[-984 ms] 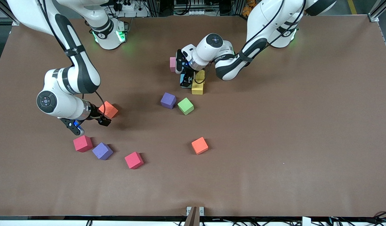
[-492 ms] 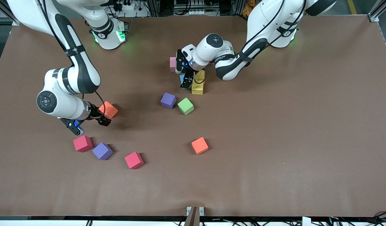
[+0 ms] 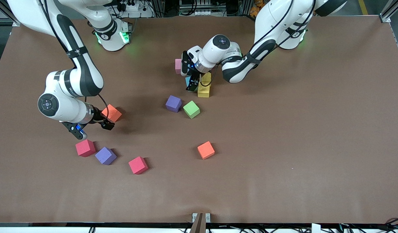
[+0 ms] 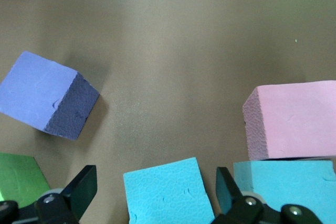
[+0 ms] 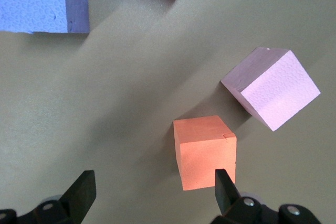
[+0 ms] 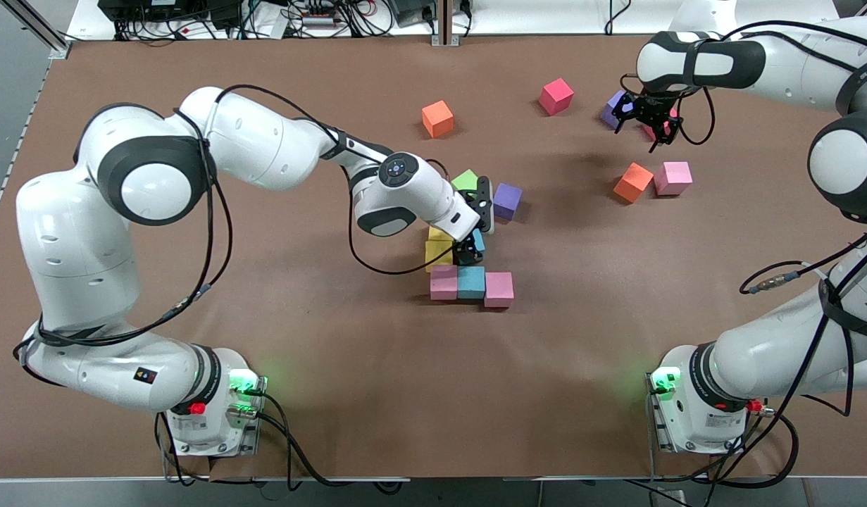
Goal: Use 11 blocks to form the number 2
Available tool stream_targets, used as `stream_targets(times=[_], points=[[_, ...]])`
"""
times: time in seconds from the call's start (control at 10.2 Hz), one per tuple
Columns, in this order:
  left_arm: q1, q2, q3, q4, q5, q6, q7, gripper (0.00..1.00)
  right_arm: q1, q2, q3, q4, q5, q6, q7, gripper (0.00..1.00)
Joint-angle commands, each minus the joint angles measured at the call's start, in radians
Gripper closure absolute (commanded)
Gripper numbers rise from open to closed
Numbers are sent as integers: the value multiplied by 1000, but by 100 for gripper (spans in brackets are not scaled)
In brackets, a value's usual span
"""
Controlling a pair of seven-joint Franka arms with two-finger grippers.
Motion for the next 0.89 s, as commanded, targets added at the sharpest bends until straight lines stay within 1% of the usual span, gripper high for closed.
stream_targets(times=[0.0,0.2,0.69,0.79], points=[[36,5,-11,-4,27,-2,60,0,-2,2,5,8,13,-4,10,0],[39,5,-10,-8,33,-8,65,0,-1,2,5,10,13,-2,10,0],[47,12,-8,7,99,-8,70,0,1,7,5,14,13,-4,10,0],[47,12,-8,10,129,-8,70,0,1,7,5,14,11,-4,10,0]])
